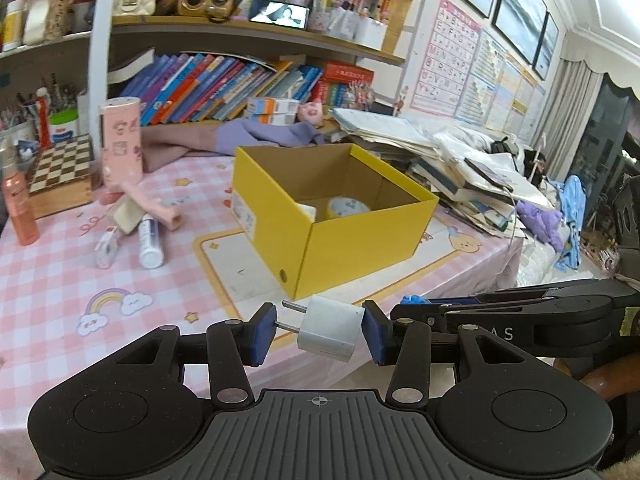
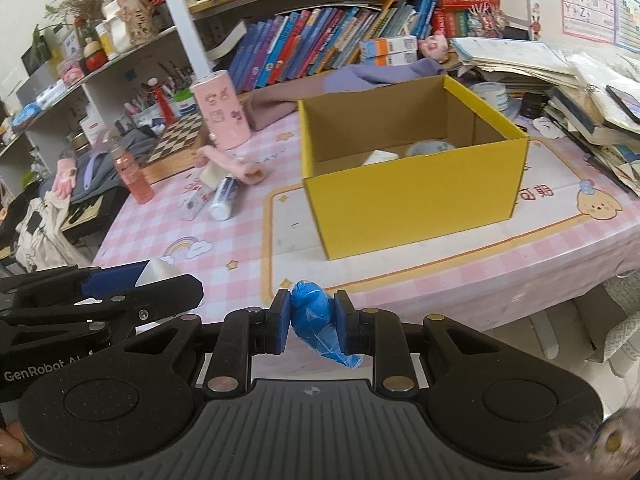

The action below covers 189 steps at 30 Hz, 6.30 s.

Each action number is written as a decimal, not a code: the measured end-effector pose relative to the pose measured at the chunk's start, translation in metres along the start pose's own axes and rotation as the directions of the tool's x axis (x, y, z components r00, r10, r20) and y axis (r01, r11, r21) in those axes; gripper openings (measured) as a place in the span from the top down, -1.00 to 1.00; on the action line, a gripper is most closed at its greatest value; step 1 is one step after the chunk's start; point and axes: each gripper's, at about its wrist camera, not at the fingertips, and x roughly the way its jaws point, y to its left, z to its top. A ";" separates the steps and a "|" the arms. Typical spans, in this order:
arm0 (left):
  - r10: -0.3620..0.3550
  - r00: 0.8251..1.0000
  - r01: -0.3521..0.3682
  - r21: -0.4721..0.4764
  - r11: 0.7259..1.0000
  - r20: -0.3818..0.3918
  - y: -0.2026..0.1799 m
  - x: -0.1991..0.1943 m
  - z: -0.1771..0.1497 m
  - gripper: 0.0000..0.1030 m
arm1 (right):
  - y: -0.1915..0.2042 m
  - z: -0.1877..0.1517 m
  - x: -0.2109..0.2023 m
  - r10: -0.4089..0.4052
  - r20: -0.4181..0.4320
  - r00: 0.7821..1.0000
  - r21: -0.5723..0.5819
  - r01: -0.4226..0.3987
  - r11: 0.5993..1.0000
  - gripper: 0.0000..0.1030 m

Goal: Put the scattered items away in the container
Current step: 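Carry the blue item and white charger plug toward the yellow box with both grippers, then lower both held items into the yellow box and open both grippers, then lift both grippers out of the yellow box and back away, then move both tools toward the white spray bottle and small white box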

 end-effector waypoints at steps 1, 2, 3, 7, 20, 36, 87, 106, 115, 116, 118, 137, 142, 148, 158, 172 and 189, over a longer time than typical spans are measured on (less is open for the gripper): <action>-0.006 1.000 0.006 0.005 1.000 -0.002 -0.002 0.003 0.002 0.13 | -0.003 0.002 0.000 -0.006 0.000 1.000 0.003 0.006 1.000 0.58; -0.012 1.000 0.012 0.010 1.000 -0.003 -0.004 0.007 0.004 0.13 | -0.007 0.003 0.001 -0.012 0.001 1.000 0.006 0.012 1.000 0.58; -0.020 1.000 0.020 0.016 1.000 -0.006 -0.006 0.010 0.005 0.13 | -0.011 0.004 0.001 -0.019 0.001 1.000 0.011 0.019 1.000 0.58; -0.045 0.999 0.046 0.033 0.998 -0.018 -0.015 0.024 0.011 0.13 | -0.024 0.010 0.004 -0.041 -0.002 0.999 0.023 0.041 0.999 0.58; -0.106 0.993 0.109 0.059 0.992 -0.050 -0.036 0.070 0.032 0.13 | -0.066 0.028 0.014 -0.090 -0.020 0.996 0.058 0.091 0.994 0.58; -0.037 0.998 0.033 0.090 0.995 0.046 -0.045 0.107 0.089 0.13 | -0.094 0.101 0.033 -0.049 0.135 0.990 -0.039 0.055 0.998 0.59; 0.268 0.963 -0.267 0.160 0.950 0.015 -0.041 0.181 0.106 -0.39 | -0.123 0.156 0.145 0.027 0.080 0.996 -0.192 -0.011 0.981 0.05; 0.195 0.978 -0.202 0.116 0.972 0.069 -0.034 0.110 0.069 -0.45 | -0.098 0.098 0.072 -0.096 0.171 0.981 -0.133 0.120 0.984 0.02; 0.174 0.983 -0.179 0.103 0.978 0.051 -0.027 0.080 0.047 -0.54 | -0.077 0.066 0.047 -0.136 0.157 0.978 -0.116 0.155 0.981 -0.03; 0.174 0.984 -0.178 0.103 0.979 0.047 -0.027 0.077 0.044 -0.54 | -0.074 0.062 0.045 -0.138 0.154 0.978 -0.114 0.156 0.981 -0.04; 0.172 0.984 -0.175 0.103 0.979 0.037 -0.024 0.071 0.040 -0.55 | -0.069 0.055 0.042 -0.140 0.144 0.980 -0.110 0.156 0.982 -0.06; 0.171 0.984 -0.166 0.093 0.982 -0.054 0.004 0.021 -0.008 -0.57 | -0.014 0.000 0.030 -0.156 0.080 0.985 -0.087 0.162 0.983 -0.21; 0.180 0.982 -0.175 0.077 0.982 -0.064 0.015 0.009 -0.017 -0.57 | 0.003 -0.008 0.031 -0.142 0.065 0.988 -0.105 0.149 0.983 -0.25; 0.202 0.976 -0.199 0.054 0.979 -0.077 0.031 -0.005 -0.026 -0.57 | 0.026 -0.015 0.034 -0.113 0.053 0.992 -0.135 0.119 0.984 -0.30; 0.246 0.966 -0.247 -0.002 0.969 -0.076 0.061 -0.021 -0.034 -0.58 | 0.056 -0.016 0.046 -0.083 0.029 0.996 -0.177 0.086 0.980 -0.33; 0.334 0.940 -0.340 -0.087 0.937 -0.068 0.097 -0.044 -0.040 -0.58 | 0.104 -0.009 0.066 0.008 0.008 1.000 -0.290 -0.005 0.957 -0.36; 0.398 0.914 -0.405 -0.116 0.907 -0.080 0.140 -0.024 -0.018 -0.58 | 0.128 0.026 0.118 0.070 -0.004 0.998 -0.336 -0.067 0.939 -0.36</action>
